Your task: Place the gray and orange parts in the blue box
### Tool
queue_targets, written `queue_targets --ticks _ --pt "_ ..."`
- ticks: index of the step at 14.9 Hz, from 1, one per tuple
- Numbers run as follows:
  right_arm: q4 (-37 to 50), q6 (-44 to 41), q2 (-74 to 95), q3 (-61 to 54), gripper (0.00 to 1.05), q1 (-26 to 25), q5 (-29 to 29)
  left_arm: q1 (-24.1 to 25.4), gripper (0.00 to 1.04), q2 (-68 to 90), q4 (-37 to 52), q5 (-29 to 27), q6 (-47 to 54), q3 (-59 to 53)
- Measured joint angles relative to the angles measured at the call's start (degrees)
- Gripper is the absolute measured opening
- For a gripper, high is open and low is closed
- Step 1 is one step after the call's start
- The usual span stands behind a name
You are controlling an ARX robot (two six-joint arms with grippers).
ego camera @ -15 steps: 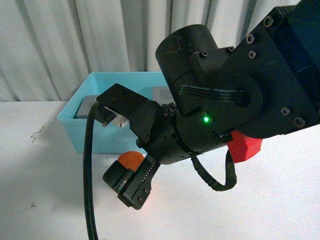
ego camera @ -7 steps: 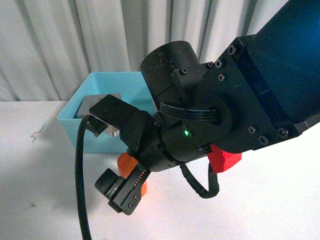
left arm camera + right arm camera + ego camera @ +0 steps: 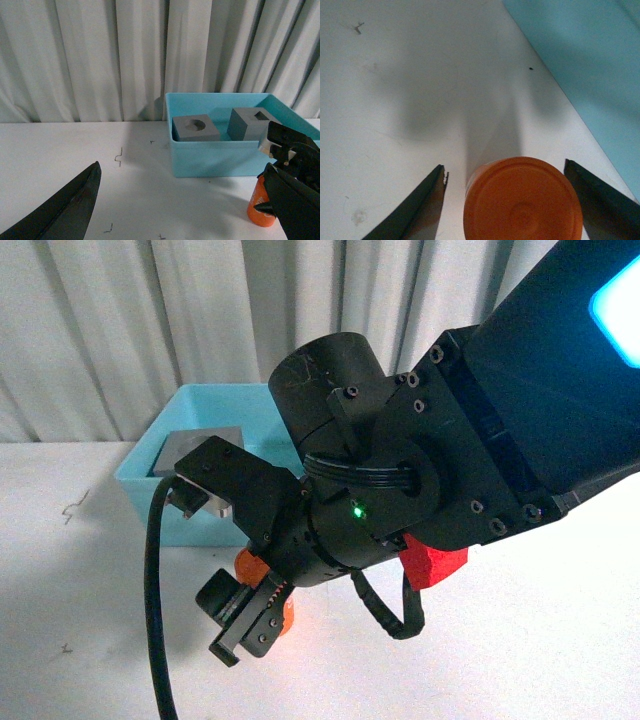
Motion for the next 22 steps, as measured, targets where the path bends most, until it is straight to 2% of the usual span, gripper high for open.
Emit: queue_targets --ticks 2,3,6,8,11,14,17,22 --pt "0.5 0.1 0.0 0.0 0.49 0.0 0.8 0.0 0.98 0.0 0.0 0.0 0.0 0.0" --pt "3.7 0.0 -1.1 -1.2 0.48 0.0 2.0 0.0 0.98 0.0 0.0 0.0 0.0 0.0" --pt "9.8 7.9 -14.8 -6.3 0.48 -2.0 -1.6 0.0 0.98 0.0 0.0 0.0 0.0 0.0" --pt "12.4 10.6 -21.5 -0.2 0.47 -7.3 0.5 0.0 0.98 0.0 0.0 0.0 0.0 0.0" --pt "9.1 12.2 -15.2 8.5 0.47 -12.3 4.6 0.0 0.98 0.0 0.0 0.0 0.0 0.0" --pt "3.6 14.0 -3.8 14.0 0.47 -9.6 4.9 0.0 0.98 0.0 0.0 0.0 0.0 0.0" --pt "2.1 15.0 -1.2 20.2 0.47 -6.3 5.6 0.0 0.98 0.0 0.0 0.0 0.0 0.0" --pt "-0.3 18.8 6.5 22.1 0.47 -6.5 9.4 0.0 0.98 0.0 0.0 0.0 0.0 0.0"
